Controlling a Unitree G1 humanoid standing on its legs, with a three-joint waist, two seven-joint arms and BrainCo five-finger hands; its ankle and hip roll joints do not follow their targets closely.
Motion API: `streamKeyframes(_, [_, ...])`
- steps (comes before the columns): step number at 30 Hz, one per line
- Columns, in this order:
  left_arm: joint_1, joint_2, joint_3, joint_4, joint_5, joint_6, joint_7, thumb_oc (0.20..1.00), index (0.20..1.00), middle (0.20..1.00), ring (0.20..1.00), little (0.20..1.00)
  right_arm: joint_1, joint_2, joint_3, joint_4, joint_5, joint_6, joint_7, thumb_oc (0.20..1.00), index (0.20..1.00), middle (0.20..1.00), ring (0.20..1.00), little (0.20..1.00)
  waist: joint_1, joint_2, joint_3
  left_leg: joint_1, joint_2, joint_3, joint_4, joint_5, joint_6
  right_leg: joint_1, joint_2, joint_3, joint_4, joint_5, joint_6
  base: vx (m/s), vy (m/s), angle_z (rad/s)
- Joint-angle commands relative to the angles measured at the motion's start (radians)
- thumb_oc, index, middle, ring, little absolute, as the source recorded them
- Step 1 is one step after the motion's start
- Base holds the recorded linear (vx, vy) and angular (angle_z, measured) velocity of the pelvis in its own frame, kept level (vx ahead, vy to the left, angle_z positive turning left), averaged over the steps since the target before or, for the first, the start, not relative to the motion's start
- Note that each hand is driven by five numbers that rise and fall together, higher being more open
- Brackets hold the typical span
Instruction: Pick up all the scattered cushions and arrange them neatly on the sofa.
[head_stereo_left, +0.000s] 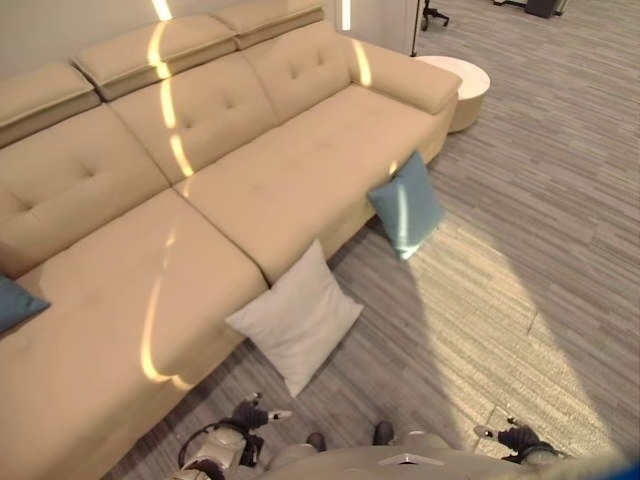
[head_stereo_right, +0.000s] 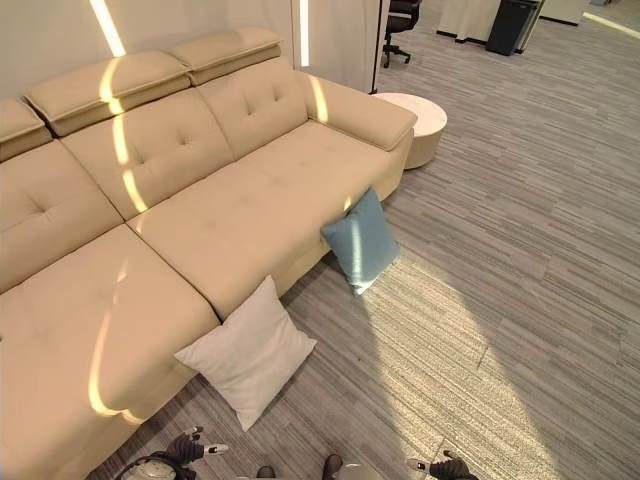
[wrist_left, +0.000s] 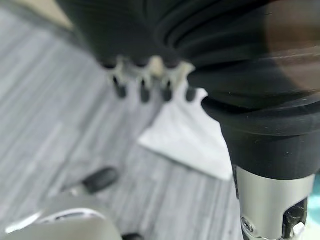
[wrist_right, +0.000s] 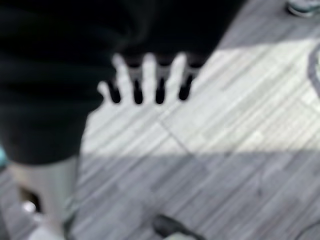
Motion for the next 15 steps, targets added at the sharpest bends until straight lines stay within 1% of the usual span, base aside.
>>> streamKeyframes(1, [-0.008, 0.029, 0.043, -0.009, -0.036, -0.028, 0.007, 1.000, 1.000, 1.000, 1.000, 1.000, -0.020, -0.021, 0.009, -0.005, -0.006, -0.010, -0.020, 1.000, 1.000, 1.000, 1.000, 1.000, 0.025, -0.034, 0.037, -0.025, 0.003, 0.004, 0.033, -0.028, 0.004, 0.104, -0.171, -0.044, -0.049, 0.134, 0.194, 0.01, 0.223, -0.11])
streamKeyframes(2, [-0.008, 0.034, 0.043, -0.013, -0.034, -0.027, 0.009, 1.000, 1.000, 1.000, 1.000, 1.000, -0.023, -0.025, 0.008, -0.010, -0.006, -0.010, -0.019, 1.000, 1.000, 1.000, 1.000, 1.000, 0.024, -0.039, 0.052, -0.020, -0.008, -0.004, 0.041, -0.034, 0.014, 0.085, -0.183, -0.032, 0.006, 0.167, 0.207, 0.00, 0.207, -0.09])
streamKeyframes(3, [-0.012, 0.043, 0.043, -0.021, -0.038, -0.027, 0.013, 1.000, 1.000, 1.000, 1.000, 1.000, -0.028, -0.028, 0.008, -0.015, -0.002, -0.012, -0.021, 1.000, 1.000, 1.000, 1.000, 1.000, 0.023, -0.040, 0.066, -0.026, -0.011, -0.015, 0.053, -0.034, 0.022, 0.060, -0.186, -0.013, 0.061, 0.190, 0.210, -0.01, 0.104, 0.01])
streamKeyframes(4, [-0.012, 0.043, 0.043, -0.021, -0.038, -0.027, 0.013, 1.000, 1.000, 1.000, 1.000, 1.000, -0.028, -0.028, 0.008, -0.015, -0.002, -0.012, -0.021, 1.000, 1.000, 1.000, 1.000, 1.000, 0.023, -0.040, 0.063, -0.030, -0.011, -0.015, 0.053, -0.032, 0.022, 0.057, -0.185, -0.013, 0.059, 0.192, 0.210, -0.02, 0.087, 0.18])
streamKeyframes(5, [-0.016, 0.052, 0.042, -0.026, -0.038, -0.029, 0.016, 1.000, 1.000, 1.000, 1.000, 1.000, -0.033, -0.030, 0.012, -0.019, 0.000, -0.012, -0.022, 1.000, 1.000, 1.000, 1.000, 1.000, 0.024, -0.037, 0.076, -0.039, -0.013, -0.033, 0.065, -0.035, 0.031, 0.024, -0.177, 0.014, 0.119, 0.198, 0.208, 0.04, 0.076, 0.18])
streamKeyframes(6, [-0.021, 0.064, 0.045, -0.028, -0.039, -0.032, 0.021, 1.000, 1.000, 1.000, 1.000, 1.000, -0.039, -0.035, 0.014, -0.020, 0.007, -0.018, -0.024, 1.000, 1.000, 1.000, 1.000, 1.000, 0.025, -0.035, 0.081, -0.039, -0.016, -0.058, 0.065, -0.042, 0.035, -0.011, -0.155, 0.053, 0.141, 0.178, 0.194, 0.08, 0.065, 0.12])
streamKeyframes(7, [-0.024, 0.070, 0.051, -0.029, -0.043, -0.034, 0.024, 1.000, 1.000, 1.000, 1.000, 1.000, -0.044, -0.039, 0.017, -0.022, 0.008, -0.020, -0.025, 1.000, 1.000, 1.000, 1.000, 1.000, 0.032, -0.037, 0.082, -0.037, -0.019, -0.071, 0.064, -0.047, 0.034, -0.015, -0.163, 0.050, 0.105, 0.171, 0.189, 0.09, 0.023, 0.06])
streamKeyframes(8, [-0.024, 0.070, 0.051, -0.029, -0.043, -0.034, 0.024, 1.000, 1.000, 1.000, 1.000, 1.000, -0.044, -0.039, 0.017, -0.022, 0.008, -0.021, -0.025, 1.000, 1.000, 1.000, 1.000, 1.000, 0.031, -0.037, 0.083, -0.035, -0.019, -0.073, 0.064, -0.048, 0.033, -0.012, -0.163, 0.048, 0.104, 0.170, 0.189, 0.07, -0.040, 0.08])
streamKeyframes(9, [-0.028, 0.071, 0.054, -0.029, -0.046, -0.037, 0.026, 1.000, 1.000, 1.000, 1.000, 1.000, -0.049, -0.041, 0.022, -0.022, 0.007, -0.023, -0.025, 1.000, 1.000, 1.000, 1.000, 1.000, 0.037, -0.040, 0.084, -0.040, -0.020, -0.080, 0.067, -0.050, 0.031, -0.009, -0.172, 0.039, 0.064, 0.166, 0.183, 0.13, -0.099, 0.25])
streamKeyframes(10, [-0.041, 0.072, 0.052, -0.020, -0.054, -0.043, 0.029, 1.000, 1.000, 1.000, 1.000, 1.000, -0.061, -0.041, 0.040, -0.031, -0.003, -0.026, -0.027, 1.000, 1.000, 1.000, 1.000, 1.000, 0.031, -0.047, 0.094, -0.035, -0.029, -0.120, 0.070, -0.063, 0.024, -0.021, -0.161, 0.057, -0.050, 0.167, 0.172, 0.19, -0.131, 0.30])
streamKeyframes(11, [-0.046, 0.072, 0.050, -0.022, -0.055, -0.046, 0.031, 1.000, 1.000, 1.000, 1.000, 1.000, -0.065, -0.043, 0.051, -0.037, -0.010, -0.027, -0.026, 1.000, 1.000, 1.000, 1.000, 1.000, 0.027, -0.052, 0.101, -0.028, -0.039, -0.141, 0.075, -0.072, 0.020, -0.024, -0.148, 0.093, -0.114, 0.177, 0.175, 0.16, -0.104, 0.30])
streamKeyframes(12, [-0.047, 0.072, 0.050, -0.022, -0.055, -0.046, 0.031, 1.000, 1.000, 1.000, 1.000, 1.000, -0.066, -0.043, 0.051, -0.037, -0.010, -0.027, -0.026, 1.000, 1.000, 1.000, 1.000, 1.000, 0.026, -0.053, 0.099, -0.031, -0.040, -0.142, 0.074, -0.069, 0.020, -0.025, -0.149, 0.092, -0.117, 0.179, 0.175, 0.16, -0.115, 0.48])
streamKeyframes(13, [-0.064, 0.068, 0.042, -0.016, -0.055, -0.051, 0.034, 1.000, 1.000, 1.000, 1.000, 1.000, -0.075, -0.044, 0.070, -0.042, -0.027, -0.025, -0.030, 1.000, 1.000, 1.000, 1.000, 1.000, 0.016, -0.059, 0.109, -0.028, -0.049, -0.190, 0.074, -0.077, 0.013, -0.058, -0.131, 0.158, -0.183, 0.207, 0.185, 0.15, -0.129, 0.71])
streamKeyframes(14, [-0.070, 0.066, 0.035, -0.012, -0.053, -0.053, 0.037, 1.000, 1.000, 1.000, 1.000, 1.000, -0.076, -0.045, 0.081, -0.047, -0.038, -0.025, -0.030, 1.000, 1.000, 1.000, 1.000, 1.000, 0.011, -0.062, 0.114, -0.028, -0.054, -0.225, 0.079, -0.079, 0.008, -0.072, -0.121, 0.191, -0.190, 0.214, 0.188, 0.16, -0.130, 1.07])
streamKeyframes(15, [-0.070, 0.066, 0.036, -0.012, -0.053, -0.053, 0.037, 1.000, 1.000, 1.000, 1.000, 1.000, -0.076, -0.045, 0.081, -0.047, -0.038, -0.025, -0.030, 1.000, 1.000, 1.000, 1.000, 1.000, 0.011, -0.062, 0.114, -0.028, -0.054, -0.226, 0.079, -0.079, 0.008, -0.071, -0.121, 0.190, -0.190, 0.214, 0.188, 0.12, -0.106, 1.24])
